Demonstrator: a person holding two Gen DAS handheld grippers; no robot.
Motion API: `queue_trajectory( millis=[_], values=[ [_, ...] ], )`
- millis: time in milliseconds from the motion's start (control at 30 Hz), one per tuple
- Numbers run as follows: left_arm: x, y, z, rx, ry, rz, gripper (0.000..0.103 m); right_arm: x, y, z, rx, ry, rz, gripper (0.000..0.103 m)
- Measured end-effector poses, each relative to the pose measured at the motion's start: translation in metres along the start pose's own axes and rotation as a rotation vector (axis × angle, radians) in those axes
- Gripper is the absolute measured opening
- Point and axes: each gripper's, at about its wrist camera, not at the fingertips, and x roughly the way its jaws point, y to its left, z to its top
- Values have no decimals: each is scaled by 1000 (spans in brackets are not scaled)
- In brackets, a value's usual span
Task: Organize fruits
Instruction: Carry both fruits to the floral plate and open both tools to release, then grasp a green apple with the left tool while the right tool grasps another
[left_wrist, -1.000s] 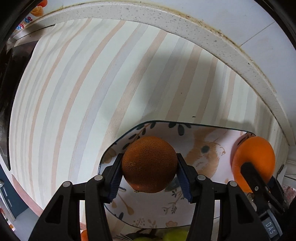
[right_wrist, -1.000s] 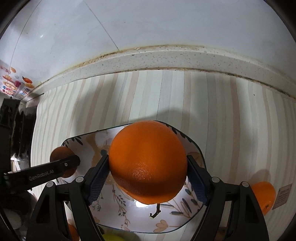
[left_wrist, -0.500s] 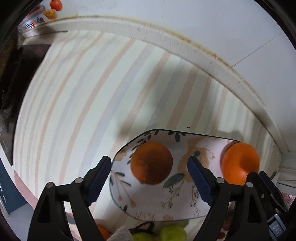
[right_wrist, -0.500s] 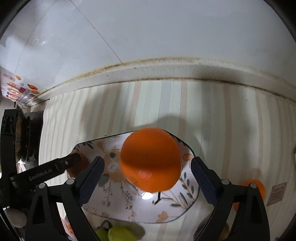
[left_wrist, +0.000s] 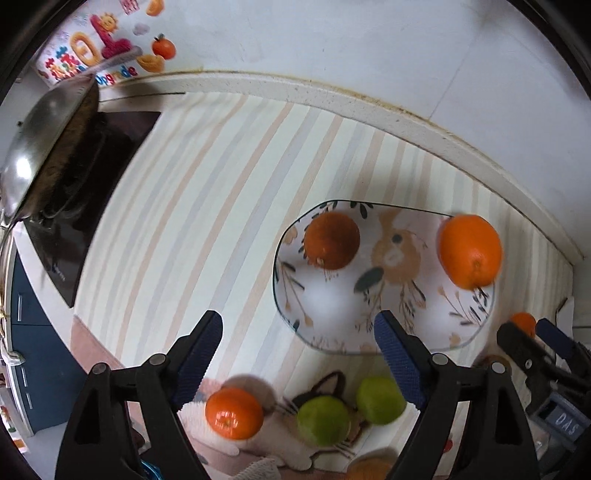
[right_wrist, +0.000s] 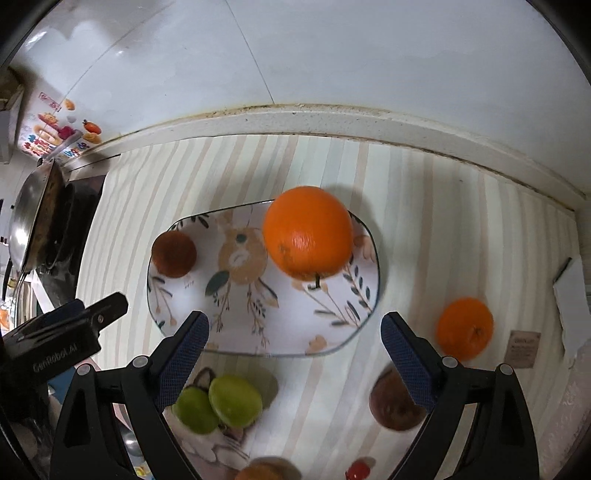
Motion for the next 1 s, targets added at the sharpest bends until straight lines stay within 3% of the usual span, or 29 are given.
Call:
queue_trajectory(
  millis=[300,600,800,1000],
  values=[
    [-46,1,-36,-11,-96,-20,84,-54,4,-33,-27,-86,-5,96],
    [-91,2,-59,-32,-176,-36,84,-92,1,-60,-16,-127,73,96],
    [-78,16,-71,-85,-136,15,84,-56,3,-67,-37,-13,136,96],
    [-22,43,-91,-202,28,36,84,18,12,-68,-52,143,240,94]
  ],
)
